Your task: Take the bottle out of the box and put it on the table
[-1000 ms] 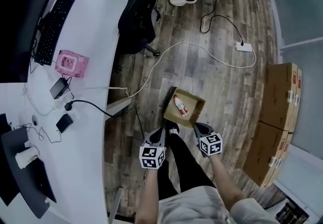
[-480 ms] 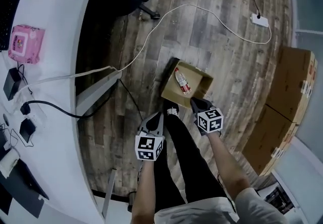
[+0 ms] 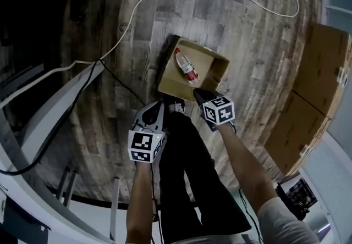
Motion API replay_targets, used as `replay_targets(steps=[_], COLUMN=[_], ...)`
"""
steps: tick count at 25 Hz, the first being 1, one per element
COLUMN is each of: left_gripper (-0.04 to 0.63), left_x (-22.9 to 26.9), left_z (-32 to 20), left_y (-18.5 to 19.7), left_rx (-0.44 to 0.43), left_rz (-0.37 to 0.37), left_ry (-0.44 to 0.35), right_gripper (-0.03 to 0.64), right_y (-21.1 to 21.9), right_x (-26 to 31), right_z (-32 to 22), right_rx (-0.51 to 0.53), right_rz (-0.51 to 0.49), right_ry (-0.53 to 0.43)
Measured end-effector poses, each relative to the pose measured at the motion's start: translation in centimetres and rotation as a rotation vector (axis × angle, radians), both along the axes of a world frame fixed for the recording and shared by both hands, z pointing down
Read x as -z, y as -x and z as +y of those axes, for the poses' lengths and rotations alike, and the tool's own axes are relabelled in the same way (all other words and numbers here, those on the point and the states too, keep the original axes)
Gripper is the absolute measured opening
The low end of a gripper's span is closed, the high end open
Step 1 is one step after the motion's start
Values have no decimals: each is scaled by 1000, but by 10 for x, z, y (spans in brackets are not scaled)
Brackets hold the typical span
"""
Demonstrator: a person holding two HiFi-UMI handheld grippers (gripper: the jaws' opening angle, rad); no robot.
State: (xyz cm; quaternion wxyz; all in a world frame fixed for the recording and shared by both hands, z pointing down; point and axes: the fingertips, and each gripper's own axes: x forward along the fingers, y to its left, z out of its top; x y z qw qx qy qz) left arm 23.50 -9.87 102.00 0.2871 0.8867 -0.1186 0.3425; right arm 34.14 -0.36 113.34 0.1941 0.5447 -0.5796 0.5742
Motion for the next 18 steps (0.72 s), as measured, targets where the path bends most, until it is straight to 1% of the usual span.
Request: replay_targets(steps=[3, 5, 6, 8, 12, 15, 18], left_gripper=[15, 15, 15, 15, 15, 15, 15], left_x=[-28, -52, -64, -86, -124, -144, -151], left_z=[10, 15, 16, 15, 19, 22, 21], left_y=[-3, 1, 4, 10, 15, 14, 6], left_rx=[-31, -50, -47, -26, -6, -39, -90], left_rz=[27, 26, 23, 19, 23, 29, 63], left_ry=[-7, -23, -26, -25, -25, -39, -64], right_gripper=[44, 72, 88, 98, 162, 167, 228], right_y=[-9, -19, -23, -29, -33, -34, -35], right_x=[-36, -61, -73, -95, -134, -161, -188], right_z=[6, 9, 10, 10, 8, 0, -9], right_rx=[55, 54, 50, 40, 45, 83, 102], right_rz=[20, 49, 62, 82, 123, 175, 180], right_ry=[-23, -25, -23, -18, -1, 4, 24])
